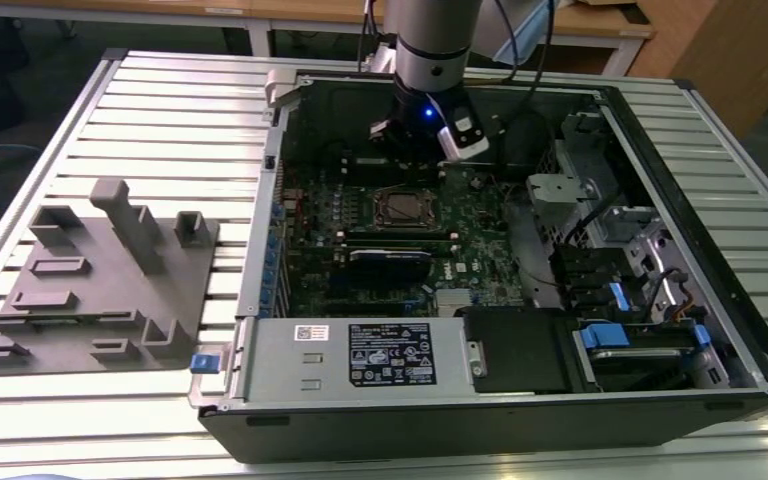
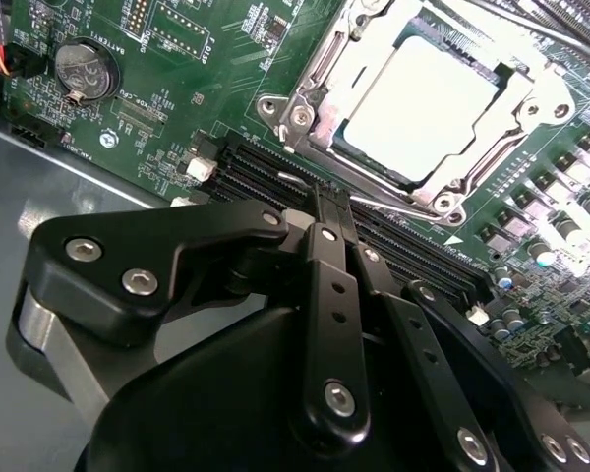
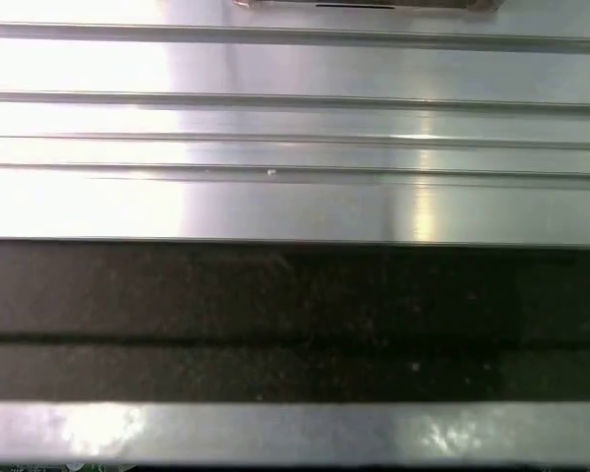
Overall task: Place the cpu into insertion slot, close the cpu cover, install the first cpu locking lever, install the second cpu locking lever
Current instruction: 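Install the first cpu locking lever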
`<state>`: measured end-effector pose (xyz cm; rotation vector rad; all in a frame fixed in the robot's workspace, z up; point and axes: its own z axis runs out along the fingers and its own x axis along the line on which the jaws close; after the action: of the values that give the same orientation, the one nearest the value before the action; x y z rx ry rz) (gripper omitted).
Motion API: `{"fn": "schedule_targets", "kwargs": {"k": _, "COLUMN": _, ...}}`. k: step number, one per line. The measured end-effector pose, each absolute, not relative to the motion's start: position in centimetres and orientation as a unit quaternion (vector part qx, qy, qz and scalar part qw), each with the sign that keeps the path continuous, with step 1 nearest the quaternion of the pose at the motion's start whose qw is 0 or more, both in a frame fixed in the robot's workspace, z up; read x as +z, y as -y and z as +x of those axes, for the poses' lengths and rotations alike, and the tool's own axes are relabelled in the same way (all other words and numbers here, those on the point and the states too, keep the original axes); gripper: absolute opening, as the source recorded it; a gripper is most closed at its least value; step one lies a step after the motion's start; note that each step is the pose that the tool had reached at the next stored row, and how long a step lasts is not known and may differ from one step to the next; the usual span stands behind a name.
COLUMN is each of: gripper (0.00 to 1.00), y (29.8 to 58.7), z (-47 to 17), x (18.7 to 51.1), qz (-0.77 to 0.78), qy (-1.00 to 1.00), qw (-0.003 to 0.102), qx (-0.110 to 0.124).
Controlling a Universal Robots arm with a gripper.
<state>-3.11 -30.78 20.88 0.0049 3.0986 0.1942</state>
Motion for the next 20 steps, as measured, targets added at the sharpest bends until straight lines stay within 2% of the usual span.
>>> {"fn": "schedule_targets", "kwargs": {"k": 2, "gripper": 0.11, "y": 30.77, "z": -3.11, "x": 20.85, "qz": 0.002, "qy": -0.998, "qw": 0.019, "qx": 0.063}}
{"fn": "schedule_targets", "kwargs": {"k": 17, "gripper": 0.11, "y": 30.77, "z": -3.12, "x": 20.14, "qz": -0.002, "qy": -0.997, "qw": 0.045, "qx": 0.065}}
{"fn": "schedule_targets", "kwargs": {"k": 20, "gripper": 0.11, "y": 30.77, "z": -3.12, "x": 20.13, "qz": -0.002, "qy": -0.997, "qw": 0.047, "qx": 0.066}}
